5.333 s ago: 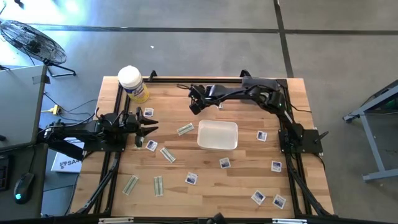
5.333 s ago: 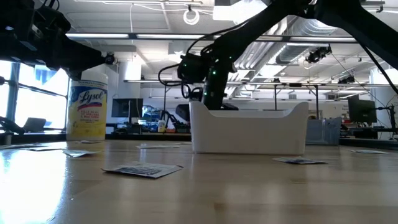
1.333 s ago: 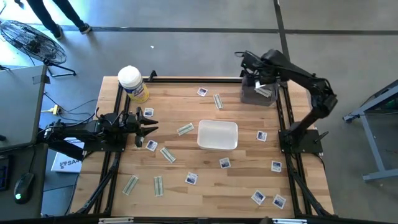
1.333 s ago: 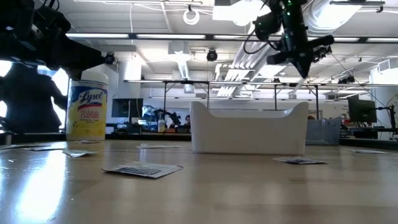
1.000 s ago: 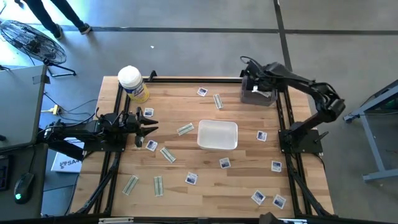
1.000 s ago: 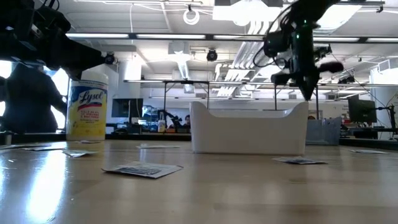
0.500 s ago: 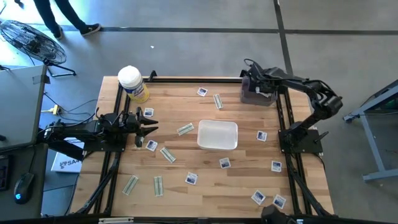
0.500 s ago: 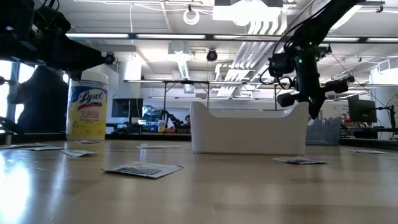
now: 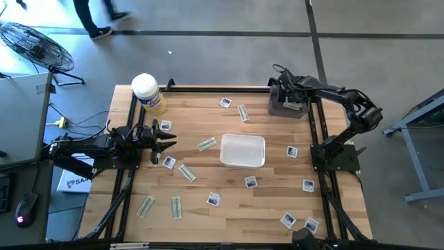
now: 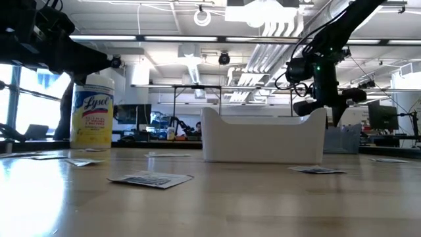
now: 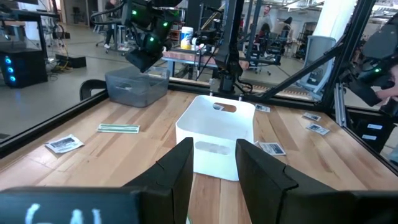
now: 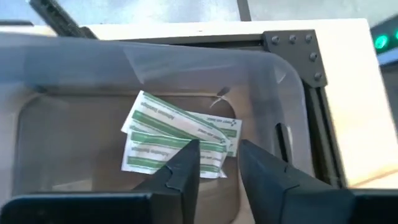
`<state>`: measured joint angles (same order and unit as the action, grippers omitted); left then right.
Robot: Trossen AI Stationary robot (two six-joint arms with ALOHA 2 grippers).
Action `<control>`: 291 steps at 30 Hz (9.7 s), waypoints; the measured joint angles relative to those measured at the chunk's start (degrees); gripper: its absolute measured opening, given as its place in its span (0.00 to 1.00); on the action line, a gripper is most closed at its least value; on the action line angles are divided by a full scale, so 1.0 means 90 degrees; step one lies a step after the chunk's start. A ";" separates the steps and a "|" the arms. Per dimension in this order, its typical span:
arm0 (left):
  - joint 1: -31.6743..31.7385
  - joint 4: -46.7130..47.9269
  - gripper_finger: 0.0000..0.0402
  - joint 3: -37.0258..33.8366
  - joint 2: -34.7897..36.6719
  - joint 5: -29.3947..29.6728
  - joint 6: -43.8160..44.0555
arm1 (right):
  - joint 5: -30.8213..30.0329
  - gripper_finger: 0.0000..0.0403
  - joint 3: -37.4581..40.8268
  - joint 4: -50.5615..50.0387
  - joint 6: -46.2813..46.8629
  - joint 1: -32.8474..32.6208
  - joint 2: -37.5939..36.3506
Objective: Pick & Place First Aid Supplies
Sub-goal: Put the blue alcohol pad into the white bin
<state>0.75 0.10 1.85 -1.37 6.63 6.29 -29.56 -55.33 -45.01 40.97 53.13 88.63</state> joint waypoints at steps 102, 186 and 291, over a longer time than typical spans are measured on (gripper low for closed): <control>-0.0002 0.0001 0.30 0.0000 0.0002 -0.0017 0.0001 | 0.2498 0.07 0.3002 0.0487 0.2448 -0.5835 -0.1541; 0.0000 0.0002 0.30 0.0000 0.0000 -0.0012 0.0002 | 0.2461 0.33 -0.2514 -0.3901 0.3623 -0.8885 -0.0004; -0.0002 0.0002 0.30 0.0000 0.0000 -0.0017 0.0002 | 0.3258 0.00 0.0069 -0.2192 0.5460 -0.9753 -0.0969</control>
<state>0.73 0.12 1.85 -1.37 6.48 6.31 -0.23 -54.71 -64.74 90.11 -34.65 79.91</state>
